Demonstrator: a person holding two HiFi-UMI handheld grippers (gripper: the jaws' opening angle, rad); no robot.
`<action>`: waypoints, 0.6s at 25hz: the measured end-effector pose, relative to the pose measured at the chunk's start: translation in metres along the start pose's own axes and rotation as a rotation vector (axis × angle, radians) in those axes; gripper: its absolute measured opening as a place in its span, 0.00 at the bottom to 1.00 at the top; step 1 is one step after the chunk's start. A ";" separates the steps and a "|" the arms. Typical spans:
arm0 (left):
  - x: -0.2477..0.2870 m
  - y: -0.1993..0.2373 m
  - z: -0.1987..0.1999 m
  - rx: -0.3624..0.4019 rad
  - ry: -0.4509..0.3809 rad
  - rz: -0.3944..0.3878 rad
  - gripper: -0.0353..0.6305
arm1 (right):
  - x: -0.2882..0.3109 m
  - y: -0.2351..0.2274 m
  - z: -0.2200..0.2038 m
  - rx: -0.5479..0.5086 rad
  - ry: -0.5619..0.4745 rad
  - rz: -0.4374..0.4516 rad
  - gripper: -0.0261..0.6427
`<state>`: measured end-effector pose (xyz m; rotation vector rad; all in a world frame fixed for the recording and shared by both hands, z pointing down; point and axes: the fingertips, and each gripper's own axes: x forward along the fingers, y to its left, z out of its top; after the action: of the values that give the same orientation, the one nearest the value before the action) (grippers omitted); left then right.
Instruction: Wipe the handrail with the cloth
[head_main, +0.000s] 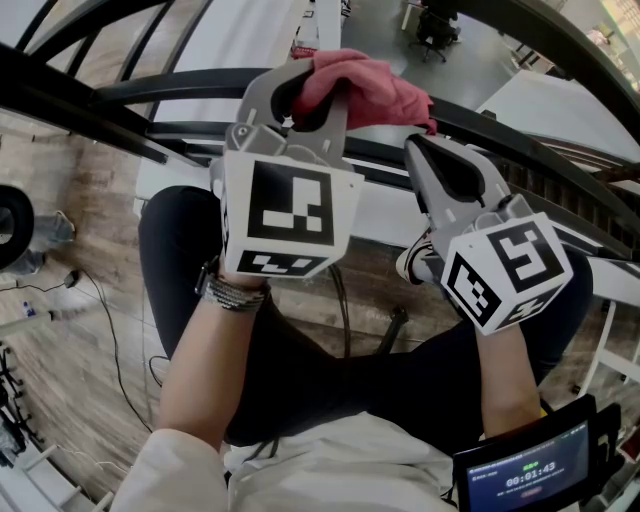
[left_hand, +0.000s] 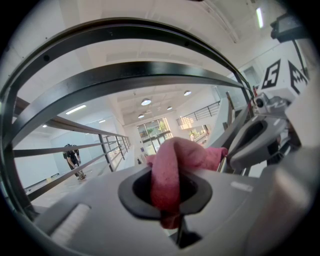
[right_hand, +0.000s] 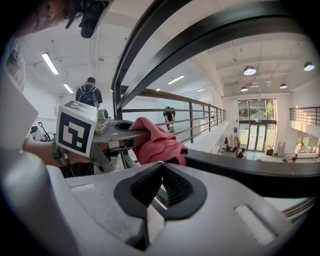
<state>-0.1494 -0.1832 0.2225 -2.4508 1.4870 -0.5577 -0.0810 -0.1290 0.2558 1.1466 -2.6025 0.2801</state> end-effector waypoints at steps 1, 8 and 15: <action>0.000 0.000 0.000 0.000 0.000 0.000 0.09 | 0.000 0.000 0.000 0.000 0.000 0.000 0.04; 0.001 -0.002 0.001 0.004 -0.002 -0.006 0.09 | 0.000 -0.001 0.000 0.001 0.000 -0.002 0.04; 0.002 -0.006 0.002 0.014 -0.001 -0.014 0.09 | -0.002 -0.003 -0.001 0.003 -0.003 -0.005 0.04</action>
<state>-0.1429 -0.1818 0.2231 -2.4520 1.4620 -0.5669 -0.0776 -0.1289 0.2566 1.1549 -2.6022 0.2816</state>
